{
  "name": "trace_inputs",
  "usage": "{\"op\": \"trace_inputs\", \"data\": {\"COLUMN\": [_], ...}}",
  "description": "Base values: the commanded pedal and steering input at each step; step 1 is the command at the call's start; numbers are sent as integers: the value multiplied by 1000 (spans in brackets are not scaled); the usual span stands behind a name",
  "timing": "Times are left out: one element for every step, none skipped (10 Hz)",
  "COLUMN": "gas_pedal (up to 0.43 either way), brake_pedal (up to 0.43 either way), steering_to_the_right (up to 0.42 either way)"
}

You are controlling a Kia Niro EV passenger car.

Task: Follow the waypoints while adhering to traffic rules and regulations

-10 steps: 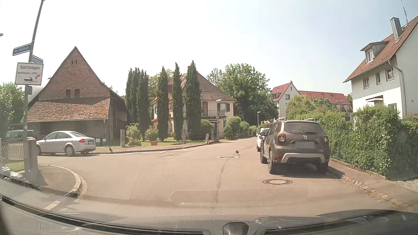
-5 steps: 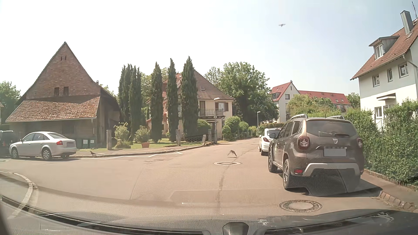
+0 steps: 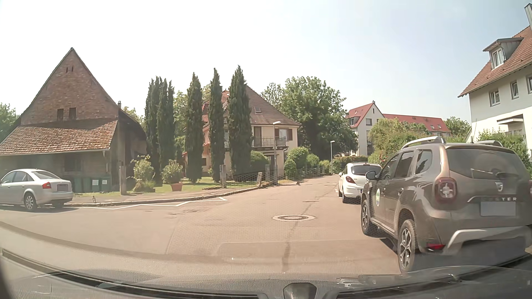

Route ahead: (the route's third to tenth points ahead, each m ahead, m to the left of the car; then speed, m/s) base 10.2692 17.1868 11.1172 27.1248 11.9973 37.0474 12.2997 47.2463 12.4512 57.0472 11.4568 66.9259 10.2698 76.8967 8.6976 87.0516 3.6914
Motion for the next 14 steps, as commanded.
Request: {"op": "trace_inputs", "data": {"gas_pedal": [0, 0, 0, 0, 0, 0, 0, 0, 0, 0, 0, 0, 0, 0], "brake_pedal": [201, 207, 207, 213, 220, 220, 220, 220, 220, 213, 183, 146, 43, 0], "steering_to_the_right": [-80, -113, -148, -182, -226, -268, -305, -348, -393, -437, -487, -538, -598, -664]}}
